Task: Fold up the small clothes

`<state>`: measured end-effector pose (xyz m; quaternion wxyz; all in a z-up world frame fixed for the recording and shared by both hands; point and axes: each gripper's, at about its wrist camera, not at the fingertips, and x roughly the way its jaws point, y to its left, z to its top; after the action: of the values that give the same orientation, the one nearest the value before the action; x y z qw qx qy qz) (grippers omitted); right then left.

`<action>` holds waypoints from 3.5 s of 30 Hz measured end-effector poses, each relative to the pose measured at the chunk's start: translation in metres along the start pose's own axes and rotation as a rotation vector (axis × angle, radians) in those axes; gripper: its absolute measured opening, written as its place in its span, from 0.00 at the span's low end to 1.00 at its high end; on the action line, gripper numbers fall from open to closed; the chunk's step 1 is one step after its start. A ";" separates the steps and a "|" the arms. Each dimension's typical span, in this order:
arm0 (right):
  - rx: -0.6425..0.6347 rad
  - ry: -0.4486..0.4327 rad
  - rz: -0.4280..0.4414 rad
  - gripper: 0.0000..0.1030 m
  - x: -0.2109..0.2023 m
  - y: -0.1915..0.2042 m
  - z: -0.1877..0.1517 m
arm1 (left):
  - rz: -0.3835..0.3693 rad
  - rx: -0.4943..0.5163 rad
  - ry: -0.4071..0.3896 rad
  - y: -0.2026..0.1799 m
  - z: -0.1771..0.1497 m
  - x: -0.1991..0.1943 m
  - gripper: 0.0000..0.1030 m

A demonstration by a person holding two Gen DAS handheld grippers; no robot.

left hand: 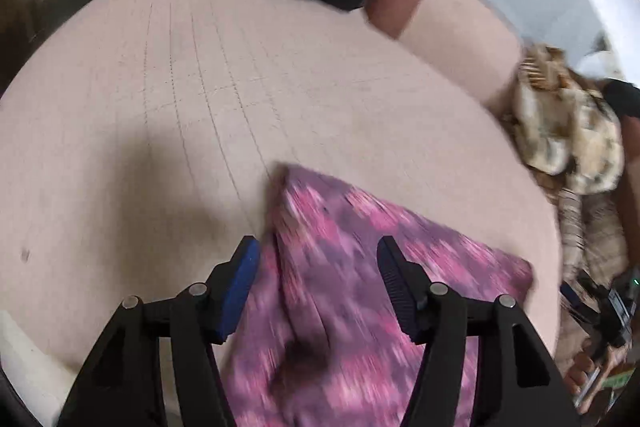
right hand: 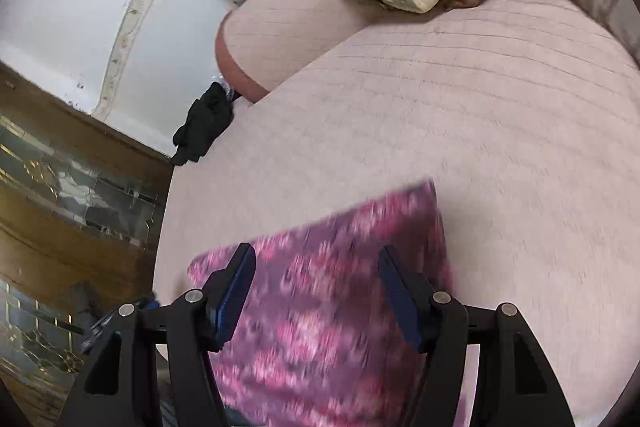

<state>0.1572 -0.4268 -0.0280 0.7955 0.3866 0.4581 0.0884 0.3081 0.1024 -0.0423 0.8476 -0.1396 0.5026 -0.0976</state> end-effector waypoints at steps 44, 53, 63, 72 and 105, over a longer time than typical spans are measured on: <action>0.112 -0.094 -0.195 0.50 0.040 -0.053 0.012 | 0.013 -0.082 -0.017 0.020 0.011 0.033 0.30; 0.110 0.023 -0.129 0.55 0.000 -0.028 -0.129 | -0.065 -0.043 -0.002 0.023 -0.116 -0.027 0.58; 0.126 0.067 -0.156 0.51 -0.004 -0.014 -0.179 | -0.057 -0.033 0.051 0.020 -0.141 -0.016 0.40; 0.104 0.013 -0.242 0.05 -0.018 -0.014 -0.178 | -0.044 0.045 -0.014 0.010 -0.155 -0.031 0.09; -0.267 0.341 0.084 0.72 0.153 0.233 -0.154 | -0.135 -0.098 0.086 0.056 -0.144 -0.013 0.81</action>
<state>0.1706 -0.1095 -0.0102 0.7464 0.2761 0.5536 0.2454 0.1770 0.1388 -0.1157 0.8087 -0.2105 0.5322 -0.1357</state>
